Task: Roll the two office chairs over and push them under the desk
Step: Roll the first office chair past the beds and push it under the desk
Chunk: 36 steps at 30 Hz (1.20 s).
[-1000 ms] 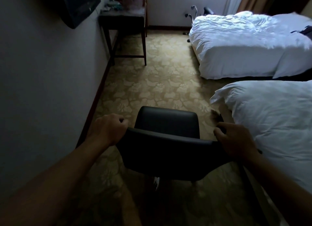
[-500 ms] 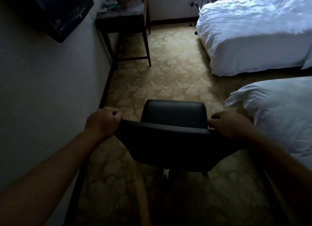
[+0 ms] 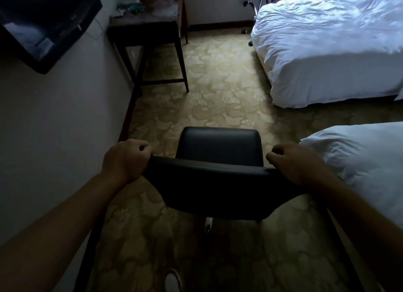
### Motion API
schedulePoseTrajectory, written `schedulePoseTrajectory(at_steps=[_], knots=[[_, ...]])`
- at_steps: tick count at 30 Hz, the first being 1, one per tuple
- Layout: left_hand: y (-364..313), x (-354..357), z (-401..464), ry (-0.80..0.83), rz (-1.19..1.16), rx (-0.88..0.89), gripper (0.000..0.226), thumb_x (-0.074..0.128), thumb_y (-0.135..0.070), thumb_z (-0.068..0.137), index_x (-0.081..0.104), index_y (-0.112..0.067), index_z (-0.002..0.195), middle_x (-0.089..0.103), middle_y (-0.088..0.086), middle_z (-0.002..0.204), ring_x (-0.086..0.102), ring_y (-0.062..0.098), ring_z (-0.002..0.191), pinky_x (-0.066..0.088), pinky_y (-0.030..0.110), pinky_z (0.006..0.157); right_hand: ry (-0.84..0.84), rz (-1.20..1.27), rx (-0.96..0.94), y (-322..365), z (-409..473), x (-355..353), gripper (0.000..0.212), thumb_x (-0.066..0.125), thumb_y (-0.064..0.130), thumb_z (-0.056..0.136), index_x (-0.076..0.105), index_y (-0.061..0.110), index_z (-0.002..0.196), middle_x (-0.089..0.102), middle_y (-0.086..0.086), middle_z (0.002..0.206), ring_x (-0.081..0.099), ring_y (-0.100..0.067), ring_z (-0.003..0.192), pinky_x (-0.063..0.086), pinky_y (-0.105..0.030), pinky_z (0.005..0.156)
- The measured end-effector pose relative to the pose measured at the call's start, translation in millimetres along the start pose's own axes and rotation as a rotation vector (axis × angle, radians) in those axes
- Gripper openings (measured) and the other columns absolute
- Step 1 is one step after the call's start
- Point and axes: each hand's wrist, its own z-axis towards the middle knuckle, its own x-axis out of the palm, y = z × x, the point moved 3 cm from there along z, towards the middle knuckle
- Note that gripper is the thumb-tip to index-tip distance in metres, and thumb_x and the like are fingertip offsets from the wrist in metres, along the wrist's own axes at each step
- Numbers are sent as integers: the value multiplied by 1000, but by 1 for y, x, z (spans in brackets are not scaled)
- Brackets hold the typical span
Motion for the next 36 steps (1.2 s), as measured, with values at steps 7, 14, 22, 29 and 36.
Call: schedulePoseTrajectory(at_steps=[7, 14, 22, 29, 36], knots=[[0, -3, 127, 13, -14, 63, 41, 34, -41, 76, 68, -21, 68, 67, 4, 77, 58, 30, 72, 45, 37, 63, -231, 16, 85, 16, 98, -20, 36, 51, 31, 87, 52, 19, 53, 57, -1, 56, 55, -17, 54, 33, -30, 52], [-9, -10, 258, 31, 35, 136, 47, 33, -42, 75, 73, -18, 80, 72, 14, 94, 62, 38, 87, 47, 38, 71, -231, 36, 196, 28, 202, -38, 35, 51, 30, 88, 59, 14, 58, 59, -7, 61, 56, -25, 61, 45, -40, 63], [-24, -6, 387, 20, -17, 142, 44, 34, -43, 75, 71, -19, 73, 71, 12, 87, 62, 37, 80, 50, 41, 72, -307, 122, 196, 18, 319, -71, 36, 51, 29, 90, 59, 10, 60, 57, -11, 58, 55, -26, 56, 43, -38, 57], [-40, 2, 494, 56, 35, 133, 48, 29, -41, 74, 69, -16, 77, 71, 13, 98, 61, 37, 91, 48, 40, 75, -335, 112, 78, 8, 430, -89, 32, 54, 33, 87, 53, 22, 57, 55, 3, 54, 53, -14, 50, 34, -26, 50], [-69, 7, 602, 38, 31, 29, 49, 28, -41, 78, 68, -14, 82, 68, 15, 98, 60, 37, 94, 46, 39, 77, -424, 21, -21, -2, 539, -120, 22, 57, 33, 83, 61, 20, 66, 60, 3, 56, 53, -13, 48, 27, -19, 47]])
